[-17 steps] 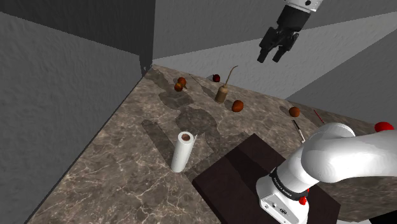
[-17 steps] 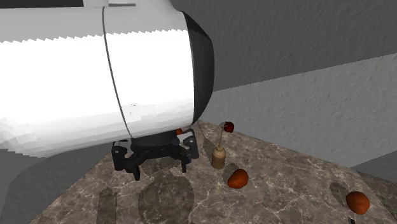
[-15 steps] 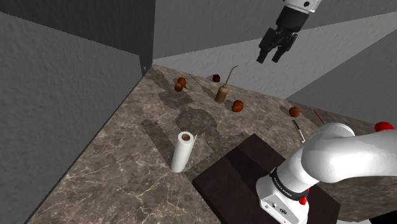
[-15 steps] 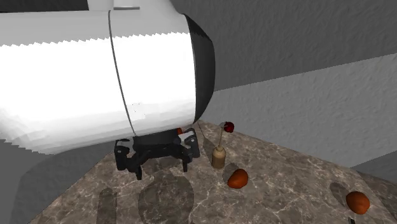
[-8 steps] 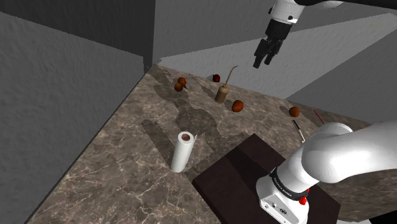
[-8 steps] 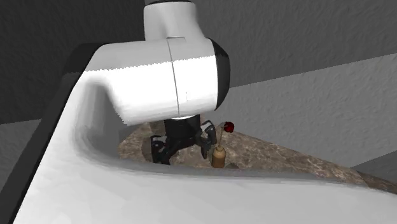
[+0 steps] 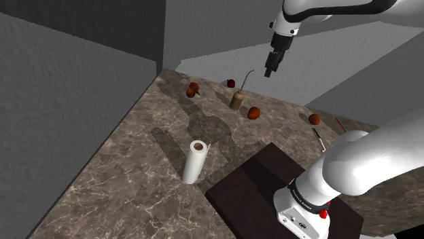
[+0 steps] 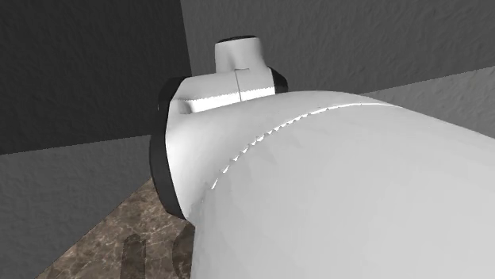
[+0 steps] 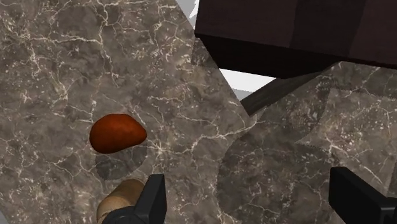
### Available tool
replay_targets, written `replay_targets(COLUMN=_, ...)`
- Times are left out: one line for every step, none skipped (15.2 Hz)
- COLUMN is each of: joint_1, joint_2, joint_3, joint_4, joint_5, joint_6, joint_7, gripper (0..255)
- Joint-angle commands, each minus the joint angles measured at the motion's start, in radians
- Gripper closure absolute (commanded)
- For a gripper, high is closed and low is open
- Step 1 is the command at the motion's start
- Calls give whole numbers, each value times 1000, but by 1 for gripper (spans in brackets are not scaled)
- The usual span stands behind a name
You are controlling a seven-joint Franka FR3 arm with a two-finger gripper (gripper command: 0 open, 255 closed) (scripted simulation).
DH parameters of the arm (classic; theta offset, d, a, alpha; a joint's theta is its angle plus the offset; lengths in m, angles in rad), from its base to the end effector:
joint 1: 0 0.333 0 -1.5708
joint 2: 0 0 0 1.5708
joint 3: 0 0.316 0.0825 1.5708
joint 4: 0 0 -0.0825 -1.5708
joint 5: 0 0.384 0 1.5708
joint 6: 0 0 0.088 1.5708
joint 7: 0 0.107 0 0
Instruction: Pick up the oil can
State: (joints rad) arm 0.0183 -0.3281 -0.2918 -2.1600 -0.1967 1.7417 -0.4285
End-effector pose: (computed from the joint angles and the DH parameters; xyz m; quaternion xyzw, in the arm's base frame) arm 0.4256 -0.1488 0.5182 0.9916 0.1085 -0.0640 0.0297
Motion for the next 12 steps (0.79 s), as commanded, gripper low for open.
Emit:
replay_targets(joint_1=2, joint_2=71, joint_3=-25, joint_4=24, joint_5=-11, joint_6=37, joint_7=-72, gripper=0)
replay_targets(joint_1=2, joint_2=109, joint_3=-35, joint_4=42, joint_5=-14, joint_6=51, joint_7=-106, gripper=0)
replay_targets(joint_1=2, joint_2=148, joint_3=-45, joint_4=62, joint_5=-16, joint_6=65, joint_7=-140, gripper=0)
replay_targets(joint_1=1, joint_2=188, joint_3=-53, joint_4=84, joint_5=-17, joint_6=79, joint_7=-174, gripper=0)
replay_targets(joint_1=1, joint_2=227, joint_3=-61, joint_4=106, joint_5=-17, joint_6=91, joint_7=-207, gripper=0)
replay_targets(joint_1=-1, joint_2=268, joint_3=-68, joint_4=129, joint_5=-16, joint_6=104, joint_7=-241, gripper=0)
replay_targets(joint_1=-4, joint_2=308, joint_3=-73, joint_4=153, joint_5=-14, joint_6=116, joint_7=-273, gripper=0)
replay_targets(joint_1=-7, joint_2=349, joint_3=-77, joint_4=179, joint_5=-12, joint_6=127, joint_7=-306, gripper=0)
replay_targets(joint_1=-11, joint_2=390, joint_3=-81, joint_4=205, joint_5=-10, joint_6=137, joint_7=-337, gripper=0)
replay_targets(joint_1=-16, joint_2=431, joint_3=-83, joint_4=233, joint_5=-7, joint_6=147, joint_7=-368, gripper=0)
replay_targets(joint_1=-21, joint_2=472, joint_3=-83, joint_4=262, joint_5=-5, joint_6=156, joint_7=-399, gripper=0)
replay_targets(joint_1=-27, joint_2=514, joint_3=-83, joint_4=292, joint_5=-2, joint_6=164, joint_7=-428, gripper=0)
